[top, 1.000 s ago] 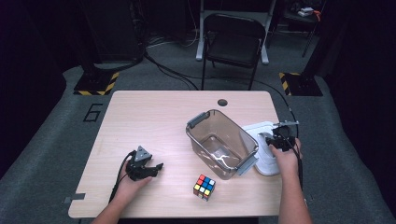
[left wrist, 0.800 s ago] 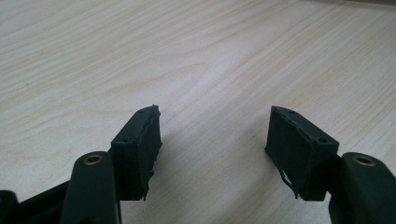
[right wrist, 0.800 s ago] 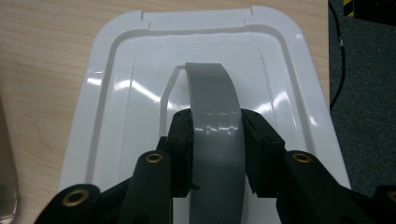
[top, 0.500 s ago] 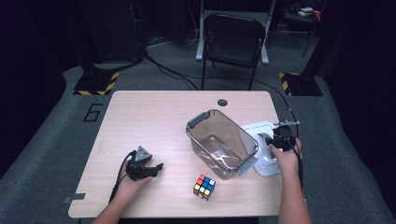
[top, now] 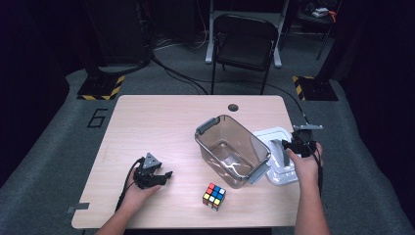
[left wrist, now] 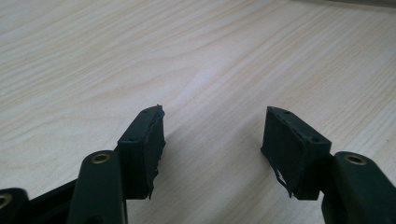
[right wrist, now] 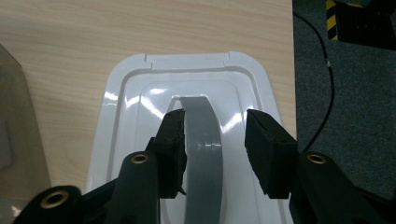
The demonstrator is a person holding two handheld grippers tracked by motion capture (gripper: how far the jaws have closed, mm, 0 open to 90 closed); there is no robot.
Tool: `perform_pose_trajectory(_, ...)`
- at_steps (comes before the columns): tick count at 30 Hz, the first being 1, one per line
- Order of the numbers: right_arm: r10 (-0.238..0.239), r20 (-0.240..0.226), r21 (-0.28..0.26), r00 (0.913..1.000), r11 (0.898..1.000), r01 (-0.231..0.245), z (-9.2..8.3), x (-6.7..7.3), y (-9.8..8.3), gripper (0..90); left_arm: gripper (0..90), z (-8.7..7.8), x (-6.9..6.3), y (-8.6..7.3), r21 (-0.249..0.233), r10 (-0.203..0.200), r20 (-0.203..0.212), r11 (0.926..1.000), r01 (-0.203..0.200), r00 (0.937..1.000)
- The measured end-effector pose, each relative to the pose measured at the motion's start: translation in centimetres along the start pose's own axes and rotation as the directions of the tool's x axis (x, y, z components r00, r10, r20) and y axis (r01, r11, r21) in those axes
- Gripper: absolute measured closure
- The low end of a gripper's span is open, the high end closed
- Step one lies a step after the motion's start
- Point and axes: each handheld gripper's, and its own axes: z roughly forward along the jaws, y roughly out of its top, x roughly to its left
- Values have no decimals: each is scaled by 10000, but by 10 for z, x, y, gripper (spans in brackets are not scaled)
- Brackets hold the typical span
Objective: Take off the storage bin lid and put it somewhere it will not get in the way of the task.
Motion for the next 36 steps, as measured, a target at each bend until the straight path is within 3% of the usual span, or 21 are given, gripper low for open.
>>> perform_pose_trajectory(7,-321,-10,-135,9995,9994,321,-20,4,6,565,440,-2,-6,7,-18,-48,302,10000,49,9995)
perform_pose_trajectory(12,-294,-9,-286,9996,9992,293,-37,8,10,554,465,-7,-11,12,-152,45,431,9999,-39,9991)
perform_pose_trajectory(20,-260,-751,-871,9968,9960,194,-60,20,5,568,487,-17,-16,19,-399,-35,650,9992,61,9979)
perform_pose_trajectory(30,-267,-1352,-1009,9905,9948,131,-83,25,-2,609,491,-22,-21,23,-476,-40,896,9988,83,9960)
perform_pose_trajectory(36,-628,-1626,-978,9847,9941,473,-92,29,-15,578,493,-22,-26,25,-466,-94,1078,9988,145,9941)
